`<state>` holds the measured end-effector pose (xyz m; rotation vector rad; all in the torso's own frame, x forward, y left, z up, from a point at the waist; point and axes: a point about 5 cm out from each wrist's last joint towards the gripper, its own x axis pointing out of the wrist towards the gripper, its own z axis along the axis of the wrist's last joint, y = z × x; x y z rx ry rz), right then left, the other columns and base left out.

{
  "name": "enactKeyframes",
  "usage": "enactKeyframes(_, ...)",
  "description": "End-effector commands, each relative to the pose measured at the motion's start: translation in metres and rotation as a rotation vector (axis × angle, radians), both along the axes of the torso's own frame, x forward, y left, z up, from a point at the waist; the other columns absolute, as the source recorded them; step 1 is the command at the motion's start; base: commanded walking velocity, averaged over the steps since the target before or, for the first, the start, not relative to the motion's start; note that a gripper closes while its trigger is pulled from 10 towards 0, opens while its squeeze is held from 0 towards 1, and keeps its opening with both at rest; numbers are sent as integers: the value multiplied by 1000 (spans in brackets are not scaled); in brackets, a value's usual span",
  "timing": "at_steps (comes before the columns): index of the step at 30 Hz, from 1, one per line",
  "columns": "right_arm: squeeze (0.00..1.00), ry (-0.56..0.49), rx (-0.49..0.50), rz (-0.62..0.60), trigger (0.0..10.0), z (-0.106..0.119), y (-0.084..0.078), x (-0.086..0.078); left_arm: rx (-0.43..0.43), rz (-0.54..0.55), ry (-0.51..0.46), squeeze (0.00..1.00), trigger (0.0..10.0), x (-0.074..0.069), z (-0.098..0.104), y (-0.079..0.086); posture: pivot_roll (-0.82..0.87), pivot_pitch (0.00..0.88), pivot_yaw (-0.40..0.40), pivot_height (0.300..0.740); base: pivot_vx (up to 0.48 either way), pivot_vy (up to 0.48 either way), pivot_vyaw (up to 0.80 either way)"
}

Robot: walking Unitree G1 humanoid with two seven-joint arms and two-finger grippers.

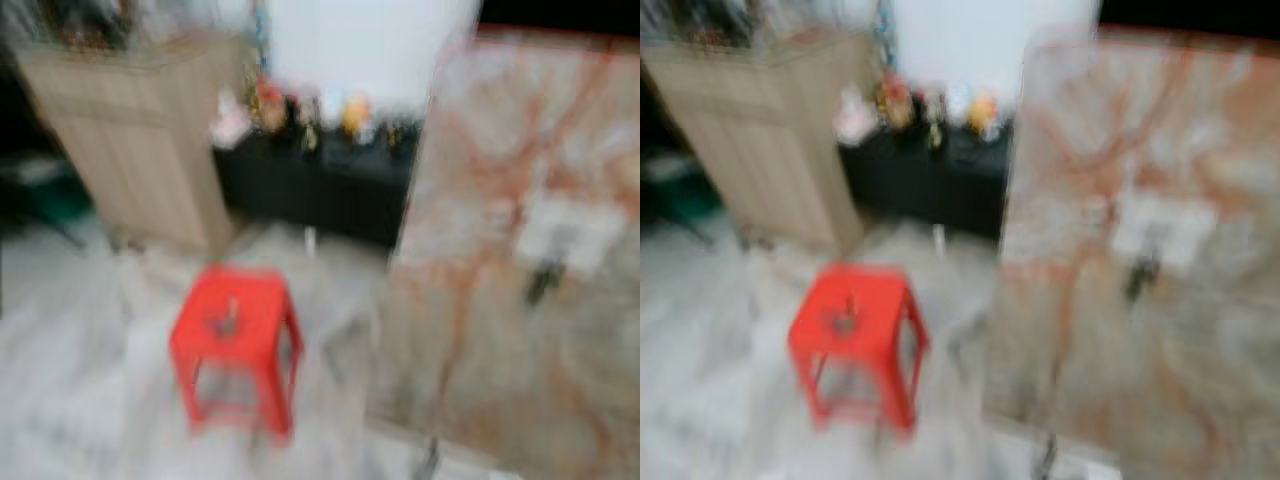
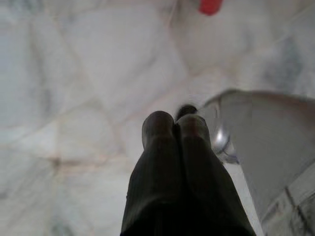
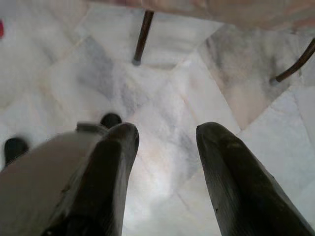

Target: Hang keys on a hook

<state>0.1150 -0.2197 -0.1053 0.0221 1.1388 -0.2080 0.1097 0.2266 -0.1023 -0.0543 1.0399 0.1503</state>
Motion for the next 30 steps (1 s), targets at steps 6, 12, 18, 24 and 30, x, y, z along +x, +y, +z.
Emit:
enactKeyframes(6,0,-42,12,-14,10000,1,9,9,19,-17,14,0,10000,-3,0,5,172,0,-43,740,0,480,0)
enactKeyframes(12,0,-44,13,-22,10000,1,9,8,16,-14,16,0,10000,-4,0,4,171,0,-43,740,0,480,0)
enactKeyframes(18,0,-104,41,-54,10000,4,9,16,16,-15,16,0,10000,-4,0,4,179,0,-45,740,0,480,0)
enactKeyframes(24,0,-99,31,-49,10000,4,8,17,21,-16,11,0,10000,-2,1,5,178,0,-43,740,0,480,0)
enactKeyframes(30,0,-112,32,-42,10000,6,8,20,27,-5,-6,0,10000,1,2,6,205,0,-57,740,0,480,0)
